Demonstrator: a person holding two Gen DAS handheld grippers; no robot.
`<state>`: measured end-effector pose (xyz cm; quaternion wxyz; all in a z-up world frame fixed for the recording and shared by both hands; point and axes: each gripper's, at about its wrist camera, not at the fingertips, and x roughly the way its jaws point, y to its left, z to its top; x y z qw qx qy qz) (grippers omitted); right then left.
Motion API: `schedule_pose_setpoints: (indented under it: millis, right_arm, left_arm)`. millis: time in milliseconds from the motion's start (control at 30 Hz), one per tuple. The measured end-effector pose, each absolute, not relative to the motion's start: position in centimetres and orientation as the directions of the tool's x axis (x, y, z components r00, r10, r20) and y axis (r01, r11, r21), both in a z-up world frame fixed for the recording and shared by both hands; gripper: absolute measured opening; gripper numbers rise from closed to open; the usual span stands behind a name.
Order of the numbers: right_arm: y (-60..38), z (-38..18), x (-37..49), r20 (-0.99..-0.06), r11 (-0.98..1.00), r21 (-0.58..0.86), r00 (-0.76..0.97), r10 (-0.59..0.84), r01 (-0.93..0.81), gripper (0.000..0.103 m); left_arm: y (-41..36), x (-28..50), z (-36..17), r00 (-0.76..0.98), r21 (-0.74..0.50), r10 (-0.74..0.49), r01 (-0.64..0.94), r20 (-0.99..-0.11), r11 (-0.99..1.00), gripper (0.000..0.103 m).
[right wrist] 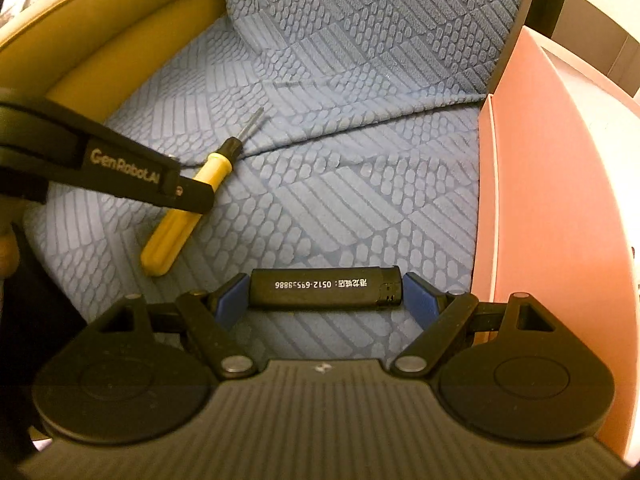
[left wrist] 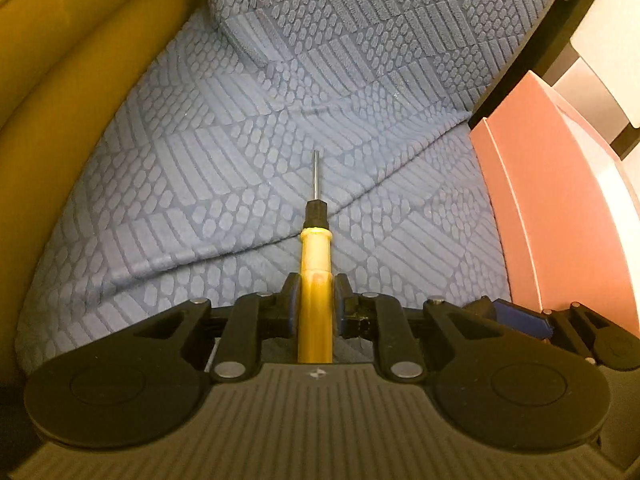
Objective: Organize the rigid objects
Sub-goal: 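Lift the screwdriver and USB stick and carry both over the pink box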
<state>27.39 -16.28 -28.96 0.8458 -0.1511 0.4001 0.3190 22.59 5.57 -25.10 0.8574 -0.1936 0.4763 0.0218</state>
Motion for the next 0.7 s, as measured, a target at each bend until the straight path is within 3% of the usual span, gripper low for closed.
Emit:
schedule_pose_setpoints:
  millis: [300, 367, 533, 600, 700]
  right_arm:
    - [-16.2, -28.8, 28.1, -0.754, 0.767, 0.010, 0.499, 0.427, -0.641, 0.085]
    - [-16.1, -28.8, 28.4, -0.755, 0.769, 0.011, 0.499, 0.426, -0.639, 0.085]
    - [-15.9, -29.0, 28.6, -0.756, 0.769, 0.013, 0.497, 0.426, -0.640, 0.085]
    - [-15.9, -29.0, 28.8, -0.754, 0.766, 0.013, 0.497, 0.430, -0.642, 0.085]
    - [-15.8, -29.0, 28.9, -0.754, 0.765, 0.023, 0.492, 0.436, -0.643, 0.085]
  left_arm:
    - [5.0, 24.1, -25.3, 0.569, -0.293, -0.145, -0.179, -0.809, 0.939, 0.046]
    - [4.8, 24.4, -25.4, 0.574, -0.273, -0.136, -0.159, -0.808, 0.949, 0.046]
    - [4.3, 24.5, -25.5, 0.582, -0.218, -0.099, -0.139, -0.807, 0.966, 0.043]
    - [3.8, 24.5, -25.5, 0.582, -0.170, -0.062, -0.133, -0.811, 0.976, 0.025]
    - [3.7, 24.5, -25.5, 0.577, -0.138, -0.036, -0.134, -0.816, 0.981, 0.019]
